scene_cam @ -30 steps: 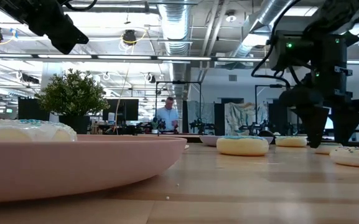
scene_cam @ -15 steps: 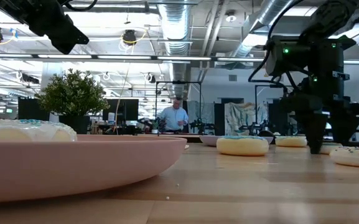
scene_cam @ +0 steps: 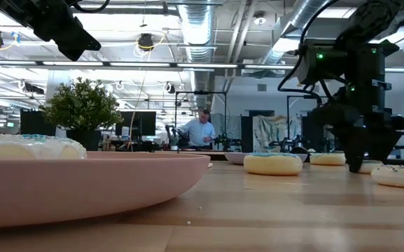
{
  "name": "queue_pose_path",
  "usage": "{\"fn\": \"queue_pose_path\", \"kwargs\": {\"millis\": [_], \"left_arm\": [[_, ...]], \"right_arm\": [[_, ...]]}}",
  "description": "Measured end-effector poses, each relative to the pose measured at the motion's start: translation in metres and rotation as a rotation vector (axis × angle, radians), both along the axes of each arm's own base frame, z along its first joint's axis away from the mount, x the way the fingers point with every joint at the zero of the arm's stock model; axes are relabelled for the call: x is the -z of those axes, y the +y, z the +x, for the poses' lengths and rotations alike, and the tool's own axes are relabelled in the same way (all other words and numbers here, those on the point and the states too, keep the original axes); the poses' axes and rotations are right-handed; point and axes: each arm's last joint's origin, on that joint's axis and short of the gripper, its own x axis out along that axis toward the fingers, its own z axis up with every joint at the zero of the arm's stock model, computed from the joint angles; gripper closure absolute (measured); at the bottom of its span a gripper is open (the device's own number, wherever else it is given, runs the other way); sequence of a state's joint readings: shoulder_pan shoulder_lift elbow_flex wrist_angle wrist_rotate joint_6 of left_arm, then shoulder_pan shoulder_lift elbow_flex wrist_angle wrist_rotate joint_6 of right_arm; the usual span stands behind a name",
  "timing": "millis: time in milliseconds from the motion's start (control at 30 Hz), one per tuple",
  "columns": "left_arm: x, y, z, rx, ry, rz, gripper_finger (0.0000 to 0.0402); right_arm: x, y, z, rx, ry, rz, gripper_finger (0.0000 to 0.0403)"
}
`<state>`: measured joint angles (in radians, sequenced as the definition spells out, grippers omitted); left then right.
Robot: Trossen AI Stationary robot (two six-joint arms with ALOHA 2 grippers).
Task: Pick & Place donuts
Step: Put the small blue donut on the purple plate
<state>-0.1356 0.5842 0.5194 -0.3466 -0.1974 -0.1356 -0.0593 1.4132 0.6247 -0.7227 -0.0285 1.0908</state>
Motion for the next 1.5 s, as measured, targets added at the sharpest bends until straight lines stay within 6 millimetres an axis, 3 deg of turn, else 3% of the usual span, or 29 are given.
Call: {"fn": "queue_pose_path", "kwargs": {"millis": [300,500,800,967,1067,1233,1500], "left_arm": [[0.0,0.0,0.0,-0.001,0.0,0.001,0.0401],[0.0,0.0,0.0,-0.001,0.0,0.001,0.0401],[0.0,0.0,0.0,0.004,0.001,0.012,0.0401],[0.0,0.0,0.0,0.005,0.001,0.014,0.0401],[0.0,0.0,0.0,0.005,0.001,0.015,0.0401],[0.0,0.0,0.0,0.004,0.001,0.014,0.0401],[0.0,0.0,0.0,-0.001,0.0,0.012,0.0401]], "right_arm": [[-0.002,0.0,0.0,-0.026,-0.006,0.01,0.0215],[-0.031,-0.015,0.007,-0.067,-0.157,-0.001,0.0218],[-0.101,-0.08,0.038,-0.117,-0.573,-0.263,0.0216],[-0.118,-0.127,0.069,-0.154,-0.565,-0.359,0.0217],[-0.109,-0.154,0.09,-0.174,-0.449,-0.321,0.0217],[-0.072,-0.191,0.114,-0.15,-0.218,-0.174,0.0217],[-0.033,-0.207,0.125,-0.143,-0.133,-0.111,0.0217]]}}
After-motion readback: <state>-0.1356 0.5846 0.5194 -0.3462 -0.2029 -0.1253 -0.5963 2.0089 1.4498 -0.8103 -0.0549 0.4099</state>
